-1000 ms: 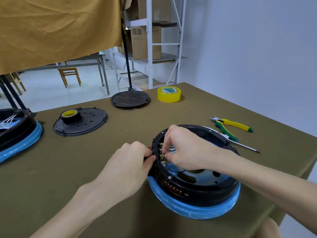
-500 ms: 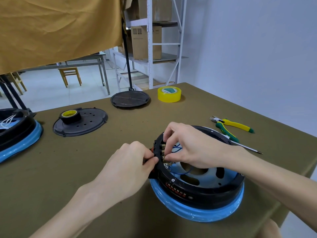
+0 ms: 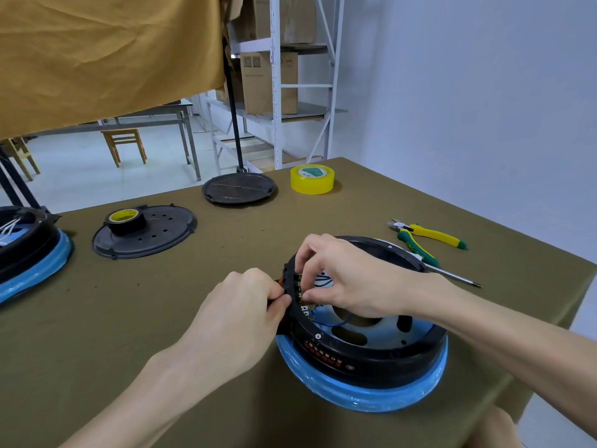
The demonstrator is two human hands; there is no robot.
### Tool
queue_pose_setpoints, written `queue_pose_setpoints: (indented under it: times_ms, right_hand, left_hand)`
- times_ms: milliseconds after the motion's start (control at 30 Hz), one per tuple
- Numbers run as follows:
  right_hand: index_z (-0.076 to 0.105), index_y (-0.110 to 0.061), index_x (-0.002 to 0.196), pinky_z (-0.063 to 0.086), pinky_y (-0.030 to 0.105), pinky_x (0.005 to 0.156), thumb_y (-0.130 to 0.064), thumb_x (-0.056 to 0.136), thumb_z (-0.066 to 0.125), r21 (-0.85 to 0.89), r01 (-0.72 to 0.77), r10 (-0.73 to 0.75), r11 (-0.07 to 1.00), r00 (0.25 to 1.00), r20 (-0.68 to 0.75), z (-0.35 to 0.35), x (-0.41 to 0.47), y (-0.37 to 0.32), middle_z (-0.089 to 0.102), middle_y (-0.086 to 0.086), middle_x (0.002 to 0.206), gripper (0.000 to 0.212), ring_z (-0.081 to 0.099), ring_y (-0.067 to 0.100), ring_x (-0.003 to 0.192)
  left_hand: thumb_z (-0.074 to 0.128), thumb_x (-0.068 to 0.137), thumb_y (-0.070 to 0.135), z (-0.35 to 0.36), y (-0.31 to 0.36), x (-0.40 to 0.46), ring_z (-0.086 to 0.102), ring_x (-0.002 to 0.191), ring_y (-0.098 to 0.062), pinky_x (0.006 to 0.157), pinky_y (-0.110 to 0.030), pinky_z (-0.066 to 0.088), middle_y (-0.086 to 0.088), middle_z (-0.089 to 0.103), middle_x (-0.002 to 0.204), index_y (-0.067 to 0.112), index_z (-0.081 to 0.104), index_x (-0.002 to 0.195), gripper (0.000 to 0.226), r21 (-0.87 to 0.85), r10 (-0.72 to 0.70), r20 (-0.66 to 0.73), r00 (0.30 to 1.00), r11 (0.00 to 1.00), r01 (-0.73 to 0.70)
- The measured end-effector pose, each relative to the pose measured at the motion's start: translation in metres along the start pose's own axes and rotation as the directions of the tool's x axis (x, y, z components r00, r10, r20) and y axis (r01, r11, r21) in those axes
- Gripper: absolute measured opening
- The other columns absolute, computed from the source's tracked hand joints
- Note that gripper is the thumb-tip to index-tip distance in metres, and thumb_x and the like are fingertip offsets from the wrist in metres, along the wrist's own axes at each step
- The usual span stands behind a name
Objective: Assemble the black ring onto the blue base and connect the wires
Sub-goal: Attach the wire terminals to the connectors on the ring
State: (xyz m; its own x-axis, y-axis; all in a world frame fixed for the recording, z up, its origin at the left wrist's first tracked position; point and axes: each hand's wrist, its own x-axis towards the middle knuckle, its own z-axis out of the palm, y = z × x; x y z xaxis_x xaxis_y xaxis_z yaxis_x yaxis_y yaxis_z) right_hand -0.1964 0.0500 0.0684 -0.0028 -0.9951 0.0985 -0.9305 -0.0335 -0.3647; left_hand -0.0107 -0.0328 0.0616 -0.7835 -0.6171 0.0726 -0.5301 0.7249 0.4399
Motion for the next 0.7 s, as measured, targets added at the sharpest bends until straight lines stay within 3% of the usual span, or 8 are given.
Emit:
queue_pose_setpoints:
  times_ms: [200,333,433,500,567,700]
  right_hand:
    - [0.079,-0.02,0.086,0.033,0.009,0.088,-0.026,0.092,0.076,0.011,-0.006,0.006,1.0,1.0,-0.003,0.001,-0.001,-0.002,0.053,-0.013,0.11,0.01,0.045,0.001,0.104]
    - [0.08,-0.026,0.089,0.036,0.017,0.092,-0.031,0.092,0.076,0.007,-0.039,0.039,0.999,0.999,0.022,-0.007,-0.003,-0.006,0.052,-0.01,0.116,0.007,0.046,-0.002,0.105]
    - [0.075,-0.029,0.101,0.041,0.019,0.097,-0.032,0.094,0.073,0.067,-0.043,0.043,0.997,0.999,0.0,-0.01,-0.013,-0.005,0.053,-0.011,0.116,0.008,0.052,-0.001,0.108]
    - [0.073,-0.031,0.099,0.04,0.016,0.099,-0.029,0.094,0.073,0.102,-0.003,0.009,0.995,0.998,-0.059,-0.012,-0.023,-0.002,0.054,-0.011,0.116,0.005,0.054,0.002,0.112]
    - [0.075,-0.034,0.097,0.035,0.012,0.101,-0.03,0.092,0.076,0.094,0.014,-0.009,0.995,0.999,-0.053,-0.014,-0.031,0.002,0.054,-0.012,0.121,0.007,0.052,0.001,0.117]
    - [0.077,-0.038,0.099,0.033,0.017,0.105,-0.042,0.09,0.077,0.03,0.014,-0.014,0.999,1.0,-0.018,-0.005,-0.032,0.007,0.05,-0.016,0.127,0.01,0.043,-0.003,0.119]
  left_hand:
    - [0.052,0.106,0.03,-0.001,-0.001,0.0,0.033,0.051,-0.017,0.048,-0.024,0.026,0.003,0.037,0.053,0.013,0.049,0.063,0.047,0.004,0.004,0.002,1.0,1.0,-0.004]
    - [0.048,0.107,0.039,-0.002,0.001,-0.001,0.042,0.049,-0.014,0.047,-0.022,0.029,0.006,0.048,0.056,0.023,0.058,0.071,0.04,0.107,0.003,-0.008,1.0,0.994,-0.002]
    - [0.051,0.105,0.041,-0.001,-0.003,0.0,0.059,0.061,-0.011,0.054,-0.027,0.046,0.008,0.066,0.07,0.026,0.069,0.083,0.033,0.073,-0.005,-0.004,1.0,0.997,0.006]
    - [0.054,0.104,0.042,-0.002,-0.005,0.001,0.07,0.076,-0.01,0.07,-0.034,0.059,0.009,0.075,0.082,0.029,0.074,0.09,0.028,-0.004,-0.019,0.003,1.0,1.0,0.019]
    - [0.055,0.103,0.044,-0.003,-0.006,0.002,0.071,0.077,-0.011,0.073,-0.033,0.061,0.008,0.076,0.085,0.03,0.075,0.089,0.028,-0.031,-0.028,0.008,1.0,0.999,0.028]
    - [0.054,0.103,0.043,-0.003,-0.007,0.002,0.07,0.074,-0.017,0.069,-0.033,0.058,0.002,0.076,0.082,0.025,0.076,0.087,0.033,-0.014,-0.016,0.048,0.999,1.0,0.017]
